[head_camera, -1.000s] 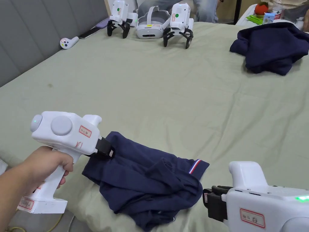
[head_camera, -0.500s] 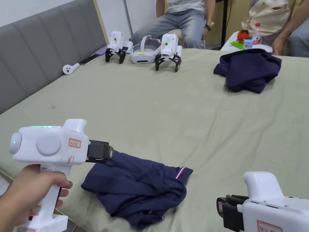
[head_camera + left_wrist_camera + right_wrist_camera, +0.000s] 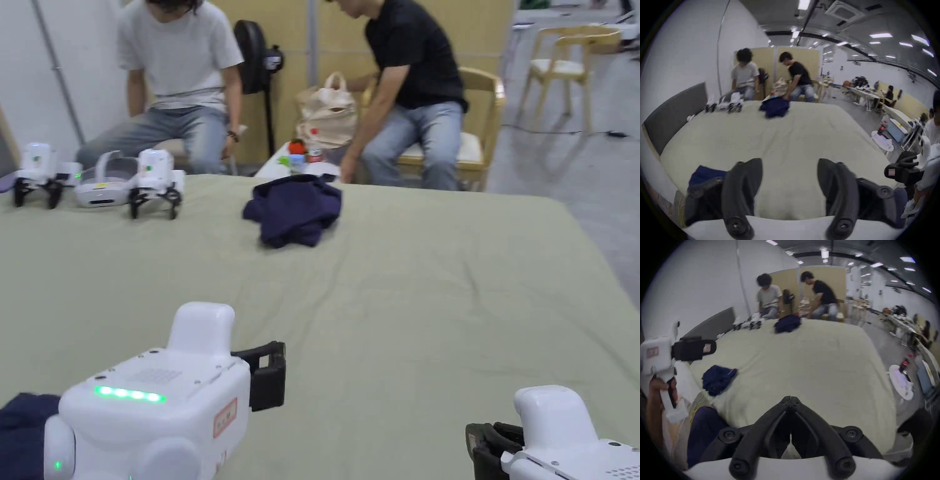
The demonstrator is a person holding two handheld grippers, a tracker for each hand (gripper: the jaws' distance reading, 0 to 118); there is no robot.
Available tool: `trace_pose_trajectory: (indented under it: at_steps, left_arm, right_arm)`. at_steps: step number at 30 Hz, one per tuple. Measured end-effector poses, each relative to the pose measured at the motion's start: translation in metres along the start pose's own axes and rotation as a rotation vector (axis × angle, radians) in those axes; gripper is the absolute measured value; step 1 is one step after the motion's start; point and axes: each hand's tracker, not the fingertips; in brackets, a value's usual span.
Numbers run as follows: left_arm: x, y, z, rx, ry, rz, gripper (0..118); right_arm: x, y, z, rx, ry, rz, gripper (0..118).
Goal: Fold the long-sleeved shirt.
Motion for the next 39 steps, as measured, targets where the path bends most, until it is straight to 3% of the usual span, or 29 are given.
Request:
trace_pose_trajectory:
  at_steps: [2,4,8,10,11,12,13,14,15,16,23,31,35,39]
  left_arm:
    - [0.038,-0.009,0.001,0.036,-0.058,0.030,0]
    - [0.062,-0.024,-0.001,0.066,-0.044,-0.017,0]
    - [0.080,-0.029,0.003,-0.002,-0.130,-0.036,0]
    - [0.081,-0.031,0.008,0.025,-0.087,-0.058,0]
    - [0.080,-0.030,0.011,0.040,-0.065,-0.070,12]
    - [0.082,-0.027,0.015,0.077,-0.026,-0.070,45]
    - [0.080,-0.027,0.020,0.116,0.017,-0.070,86]
    - [0.076,-0.024,0.022,0.113,0.017,-0.065,118]
    - [0.071,-0.021,0.023,0.096,0.001,-0.059,114]
    - [0.072,-0.019,0.032,0.103,-0.027,-0.045,114]
    - [0.054,-0.002,0.030,0.096,0.014,-0.050,114]
    - [0.051,-0.002,0.043,0.100,0.032,-0.033,114]
    - [0.042,0.001,0.041,0.107,0.038,-0.008,114]
    - [0.036,0.003,0.037,0.115,0.056,-0.017,114]
  right_arm:
    - [0.024,-0.010,0.017,0.037,-0.096,-0.038,1]
    - [0.039,-0.018,0.029,0.045,-0.142,-0.052,1]
    - [0.049,-0.025,0.048,0.059,-0.151,-0.080,1]
    - [0.051,-0.026,0.051,0.089,-0.141,-0.095,3]
    - [0.050,-0.026,0.053,0.122,-0.176,-0.097,38]
    - [0.048,-0.026,0.055,0.157,-0.238,-0.084,94]
    - [0.046,-0.024,0.054,0.173,-0.257,-0.071,118]
    - [0.048,-0.024,0.052,0.151,-0.236,-0.078,111]
    - [0.047,-0.026,0.063,0.223,-0.206,-0.043,113]
    - [0.045,-0.024,0.066,0.246,-0.214,-0.076,118]
    - [0.036,0.000,0.061,0.269,-0.187,-0.025,118]
    - [0.024,0.013,0.066,0.359,-0.094,-0.129,118]
    - [0.011,0.025,0.074,0.308,-0.171,-0.128,118]
    - [0.001,0.028,0.072,0.333,-0.272,-0.036,118]
